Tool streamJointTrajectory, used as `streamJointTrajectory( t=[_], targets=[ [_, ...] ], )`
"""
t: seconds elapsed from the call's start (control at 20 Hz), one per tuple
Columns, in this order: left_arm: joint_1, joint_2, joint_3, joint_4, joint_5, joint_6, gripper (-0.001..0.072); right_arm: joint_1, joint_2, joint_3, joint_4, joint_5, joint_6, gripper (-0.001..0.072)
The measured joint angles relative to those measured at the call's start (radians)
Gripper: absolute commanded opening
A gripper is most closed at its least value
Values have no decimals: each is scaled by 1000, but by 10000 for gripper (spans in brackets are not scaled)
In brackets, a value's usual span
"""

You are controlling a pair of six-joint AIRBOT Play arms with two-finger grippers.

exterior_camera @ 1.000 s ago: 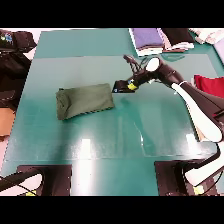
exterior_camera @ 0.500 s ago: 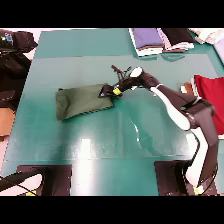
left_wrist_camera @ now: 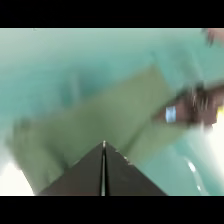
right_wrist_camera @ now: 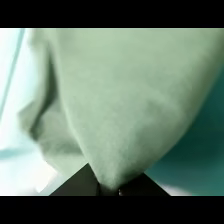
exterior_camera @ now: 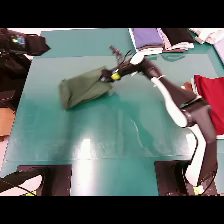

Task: Fold the shirts.

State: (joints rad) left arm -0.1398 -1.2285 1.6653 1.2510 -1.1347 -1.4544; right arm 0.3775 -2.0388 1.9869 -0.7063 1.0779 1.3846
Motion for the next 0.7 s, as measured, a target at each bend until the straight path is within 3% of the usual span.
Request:
streamJointTrajectory(
  t=[0.4,0.7],
  targets=[
    [-189,0,0,-2,-2,20,22,-430,385,-209,-380,58,53,21],
    [-220,0,0,-33,1,16,22,-824,526,-288,-472,66,62,22]
  ],
)
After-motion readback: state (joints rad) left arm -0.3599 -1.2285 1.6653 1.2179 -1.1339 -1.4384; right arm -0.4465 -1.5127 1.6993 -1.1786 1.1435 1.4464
